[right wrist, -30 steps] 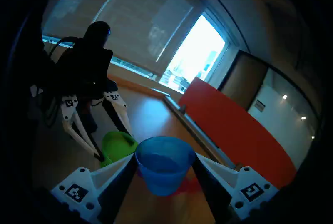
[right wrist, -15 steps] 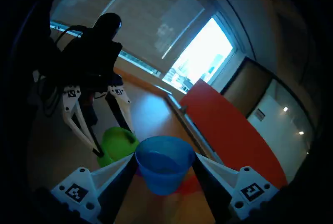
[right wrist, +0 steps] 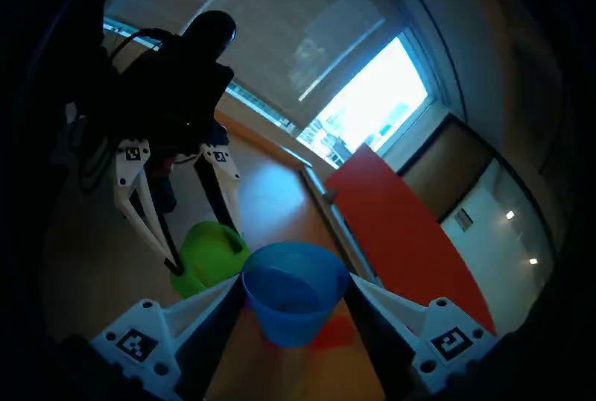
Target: Pour water
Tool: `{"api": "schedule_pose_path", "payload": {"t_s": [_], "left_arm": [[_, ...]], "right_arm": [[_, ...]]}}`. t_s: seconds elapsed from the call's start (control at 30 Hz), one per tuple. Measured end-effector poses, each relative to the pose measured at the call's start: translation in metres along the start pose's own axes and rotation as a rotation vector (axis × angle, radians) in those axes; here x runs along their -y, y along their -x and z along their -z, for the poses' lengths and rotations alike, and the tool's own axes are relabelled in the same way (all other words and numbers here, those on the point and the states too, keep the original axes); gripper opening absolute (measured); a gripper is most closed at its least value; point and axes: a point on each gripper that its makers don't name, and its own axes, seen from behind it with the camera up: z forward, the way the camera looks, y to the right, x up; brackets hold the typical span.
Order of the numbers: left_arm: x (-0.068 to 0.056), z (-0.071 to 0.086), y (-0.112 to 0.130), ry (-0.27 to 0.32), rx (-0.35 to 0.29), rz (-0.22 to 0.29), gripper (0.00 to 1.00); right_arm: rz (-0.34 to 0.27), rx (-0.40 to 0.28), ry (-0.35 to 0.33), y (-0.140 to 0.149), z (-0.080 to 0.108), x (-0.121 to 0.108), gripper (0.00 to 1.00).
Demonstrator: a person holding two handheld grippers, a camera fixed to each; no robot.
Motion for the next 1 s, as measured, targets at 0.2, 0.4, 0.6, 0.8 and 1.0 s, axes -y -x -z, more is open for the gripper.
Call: {"api": "schedule_pose_path", "payload": {"t_s": [0.2, 0.4, 0.6, 0.8, 1.0], "left_arm": [[-0.0009, -0.0012, -0.0005, 0.003, 0.0, -0.004, 0.87], [-0.0012, -0.0017, -0.0004, 0.004, -0.001, -0.004, 0.87], [-0.0008, -0.0023, -0.0003, 0.004, -0.001, -0.003, 0.87], [-0.0014, -0.0028, -0.0007, 0.006, -0.002, -0.005, 0.87], [-0.0018, -0.0029, -0.0017, 0.009, -0.004, -0.006, 0.87]], "right_arm": [[0.03, 0.012, -0.003, 0.0002, -0.001, -0.0011, 0.92], [0.047, 0.018, -0.005, -0.0001, -0.0021, -0.0024, 0.92], [0.079, 0.026, -0.004, -0.0009, -0.0029, -0.0039, 0.92], [0.111, 0.03, 0.0, -0.002, -0.0042, -0.005, 0.92], [0.136, 0.034, 0.002, -0.0032, -0.0062, -0.0072, 0.92]]}}
